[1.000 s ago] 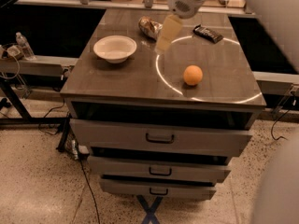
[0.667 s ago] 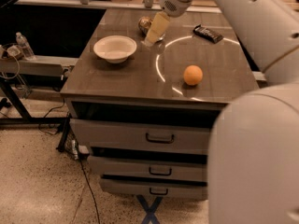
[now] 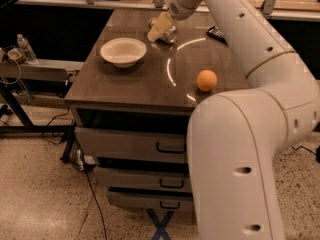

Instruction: Place orange can upright

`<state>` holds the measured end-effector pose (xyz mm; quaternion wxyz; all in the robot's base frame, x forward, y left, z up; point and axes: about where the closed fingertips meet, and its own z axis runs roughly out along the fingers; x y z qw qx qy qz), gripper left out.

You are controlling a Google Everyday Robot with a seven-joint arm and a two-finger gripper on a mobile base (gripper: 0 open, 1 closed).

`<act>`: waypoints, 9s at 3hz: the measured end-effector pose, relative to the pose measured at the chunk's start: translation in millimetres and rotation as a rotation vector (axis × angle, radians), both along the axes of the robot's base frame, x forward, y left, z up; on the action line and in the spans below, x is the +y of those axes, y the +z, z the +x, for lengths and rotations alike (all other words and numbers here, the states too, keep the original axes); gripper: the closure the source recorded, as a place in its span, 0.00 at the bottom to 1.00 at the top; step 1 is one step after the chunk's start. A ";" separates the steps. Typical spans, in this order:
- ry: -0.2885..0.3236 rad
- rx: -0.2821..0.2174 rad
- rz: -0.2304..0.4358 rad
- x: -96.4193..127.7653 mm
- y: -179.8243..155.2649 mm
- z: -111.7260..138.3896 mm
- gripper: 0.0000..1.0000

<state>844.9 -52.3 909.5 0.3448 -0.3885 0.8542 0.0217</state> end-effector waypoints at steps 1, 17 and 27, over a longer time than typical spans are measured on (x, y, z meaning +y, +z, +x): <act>-0.091 0.003 0.040 -0.1 -12.7 24.3 0.00; 0.042 0.378 -0.373 -210.4 -73.6 -105.2 0.29; -0.081 0.240 -0.190 -139.7 -15.3 -63.0 0.96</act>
Offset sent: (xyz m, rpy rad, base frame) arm 0.0843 -0.0045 -0.0205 0.0569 0.0201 -0.2385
